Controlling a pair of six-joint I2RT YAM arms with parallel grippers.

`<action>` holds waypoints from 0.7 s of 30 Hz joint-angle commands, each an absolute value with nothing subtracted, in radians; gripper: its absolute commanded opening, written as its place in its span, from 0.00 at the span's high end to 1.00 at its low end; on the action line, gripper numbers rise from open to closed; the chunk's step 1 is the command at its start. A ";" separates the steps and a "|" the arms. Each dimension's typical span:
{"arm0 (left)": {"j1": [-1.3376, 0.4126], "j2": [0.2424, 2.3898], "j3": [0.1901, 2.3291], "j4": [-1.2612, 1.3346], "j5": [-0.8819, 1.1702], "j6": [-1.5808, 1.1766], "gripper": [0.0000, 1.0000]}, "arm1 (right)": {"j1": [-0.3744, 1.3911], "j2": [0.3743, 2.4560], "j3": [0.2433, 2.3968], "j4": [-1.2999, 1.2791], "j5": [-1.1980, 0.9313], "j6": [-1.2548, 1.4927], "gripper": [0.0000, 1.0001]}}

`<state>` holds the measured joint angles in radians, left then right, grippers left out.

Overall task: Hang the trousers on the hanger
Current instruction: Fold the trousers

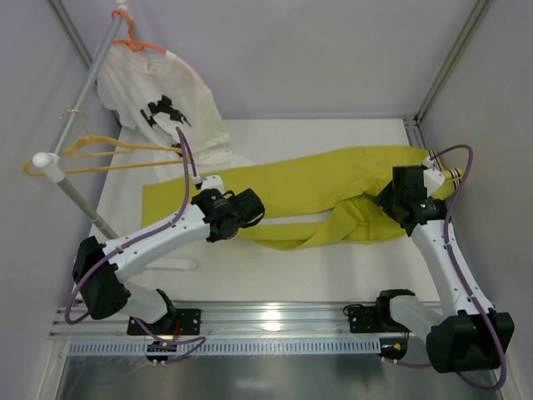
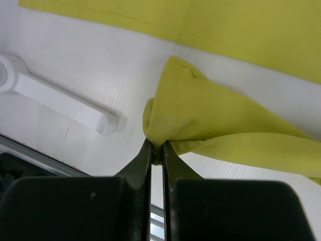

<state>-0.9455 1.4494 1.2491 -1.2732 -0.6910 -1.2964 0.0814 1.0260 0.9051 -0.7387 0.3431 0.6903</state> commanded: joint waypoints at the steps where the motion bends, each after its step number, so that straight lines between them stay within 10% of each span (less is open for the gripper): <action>1: -0.896 1.372 1.243 -1.344 -0.758 -1.257 1.00 | 0.040 1.035 0.901 -0.712 0.347 0.644 0.36; 21: -0.865 1.324 1.204 -1.316 -0.726 -1.169 1.00 | 0.276 1.403 0.957 -0.457 0.127 0.733 0.36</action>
<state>-0.8700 1.3495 1.2091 -1.2976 -0.6899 -1.1912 0.2310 1.3674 0.8898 -0.5125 0.1040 0.6739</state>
